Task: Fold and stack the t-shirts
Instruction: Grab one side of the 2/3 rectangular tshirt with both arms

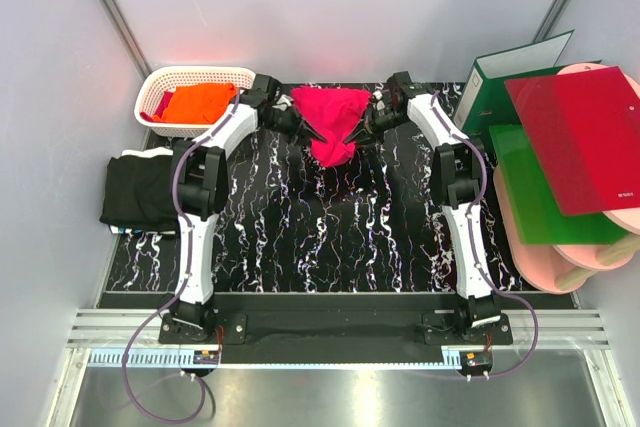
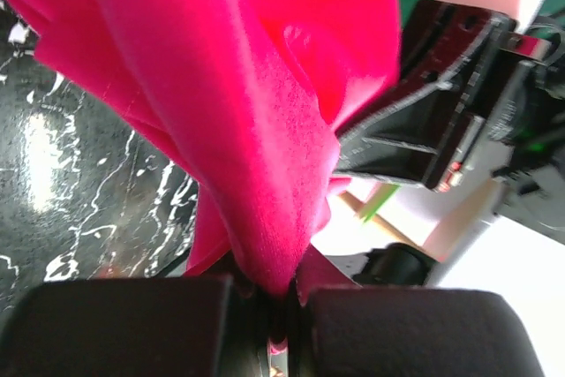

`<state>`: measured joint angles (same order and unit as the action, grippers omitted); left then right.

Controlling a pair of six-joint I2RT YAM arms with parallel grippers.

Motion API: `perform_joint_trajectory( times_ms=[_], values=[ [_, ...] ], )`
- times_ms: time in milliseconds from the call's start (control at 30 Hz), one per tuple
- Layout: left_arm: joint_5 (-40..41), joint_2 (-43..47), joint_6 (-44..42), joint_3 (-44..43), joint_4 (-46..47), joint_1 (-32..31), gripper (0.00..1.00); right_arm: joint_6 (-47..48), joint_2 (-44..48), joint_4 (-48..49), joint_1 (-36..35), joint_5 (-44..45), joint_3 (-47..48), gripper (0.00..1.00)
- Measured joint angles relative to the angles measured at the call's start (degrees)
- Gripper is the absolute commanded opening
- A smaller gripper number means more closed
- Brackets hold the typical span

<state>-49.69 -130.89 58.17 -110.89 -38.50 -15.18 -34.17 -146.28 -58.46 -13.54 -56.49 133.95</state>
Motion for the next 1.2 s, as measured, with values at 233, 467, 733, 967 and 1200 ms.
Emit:
perform_joint_trajectory(
  times_ms=[233,467,733,967,1200],
  values=[
    [-1.55,2.23,-0.22,8.26,1.88,0.57,0.00,2.93,0.33,-4.90,0.31,2.43,-5.25,0.06],
    [-0.04,7.80,-7.56,21.46,-3.34,0.42,0.00,9.77,8.00,-8.85,0.31,5.40,-26.40,0.06],
    [1.38,14.60,-17.07,36.94,-7.76,-1.79,0.16,13.49,19.65,-7.74,-1.01,6.08,-44.83,0.43],
    [6.71,16.46,-21.99,42.14,-10.38,-2.25,0.99,16.92,22.64,-6.80,-1.31,10.16,-51.78,1.00],
    [8.07,22.82,-22.38,42.27,-11.34,-2.27,0.99,16.87,28.87,-7.85,-1.38,13.70,-51.69,1.00]
  ],
)
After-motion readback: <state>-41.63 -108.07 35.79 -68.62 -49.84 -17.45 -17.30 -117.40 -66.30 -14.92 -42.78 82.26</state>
